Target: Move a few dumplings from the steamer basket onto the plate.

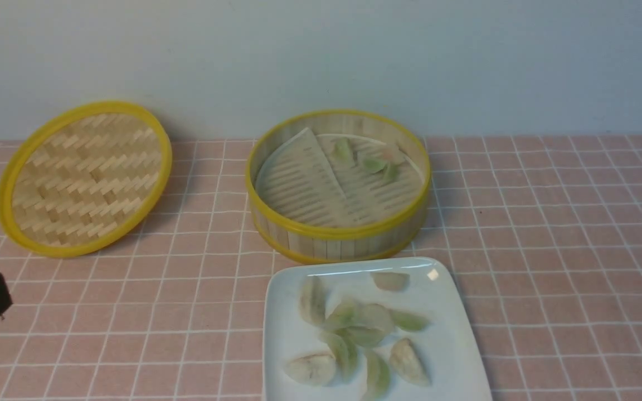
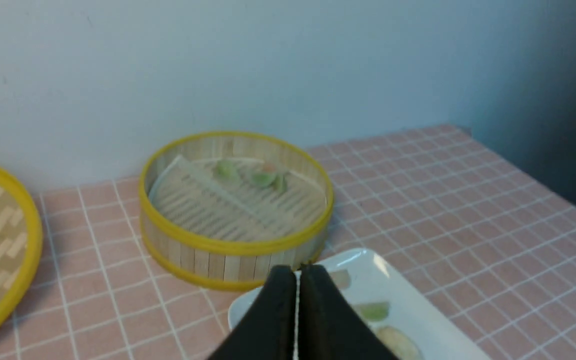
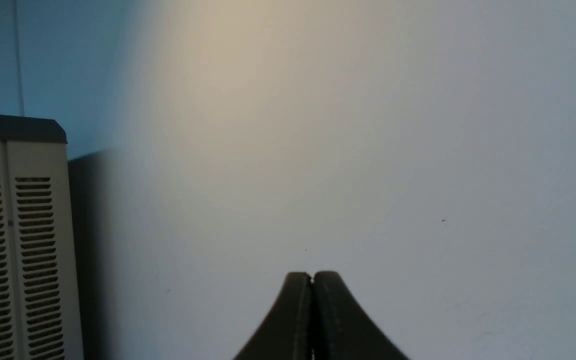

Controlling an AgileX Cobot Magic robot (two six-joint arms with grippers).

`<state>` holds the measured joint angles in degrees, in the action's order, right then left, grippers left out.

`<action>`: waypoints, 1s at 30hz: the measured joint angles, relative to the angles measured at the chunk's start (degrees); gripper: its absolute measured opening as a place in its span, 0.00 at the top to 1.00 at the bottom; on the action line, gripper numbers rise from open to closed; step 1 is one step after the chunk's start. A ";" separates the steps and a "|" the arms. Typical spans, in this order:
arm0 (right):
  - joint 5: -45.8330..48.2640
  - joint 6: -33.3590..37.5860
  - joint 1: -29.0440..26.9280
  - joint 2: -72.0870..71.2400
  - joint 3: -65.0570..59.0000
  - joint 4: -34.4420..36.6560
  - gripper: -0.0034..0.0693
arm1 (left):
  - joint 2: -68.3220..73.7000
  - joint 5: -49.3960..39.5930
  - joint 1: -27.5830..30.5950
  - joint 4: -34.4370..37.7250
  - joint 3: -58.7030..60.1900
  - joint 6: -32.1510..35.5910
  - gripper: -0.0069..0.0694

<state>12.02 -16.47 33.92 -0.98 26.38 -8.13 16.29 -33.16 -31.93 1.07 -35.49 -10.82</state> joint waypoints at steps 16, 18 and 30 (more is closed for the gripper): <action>0.00 -0.11 0.00 0.00 0.00 0.00 0.97 | -5.98 0.84 0.00 -0.63 1.42 0.42 0.92; 0.00 -0.11 0.00 0.00 0.00 0.00 0.97 | -6.03 1.88 0.00 -1.85 2.55 1.13 0.92; 0.01 -0.17 0.00 0.00 0.00 0.00 0.97 | -16.80 13.89 26.34 1.14 32.81 10.15 0.92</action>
<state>12.03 -16.64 33.92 -0.98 26.38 -8.13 -0.51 -19.27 -5.58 2.21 -2.69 -0.67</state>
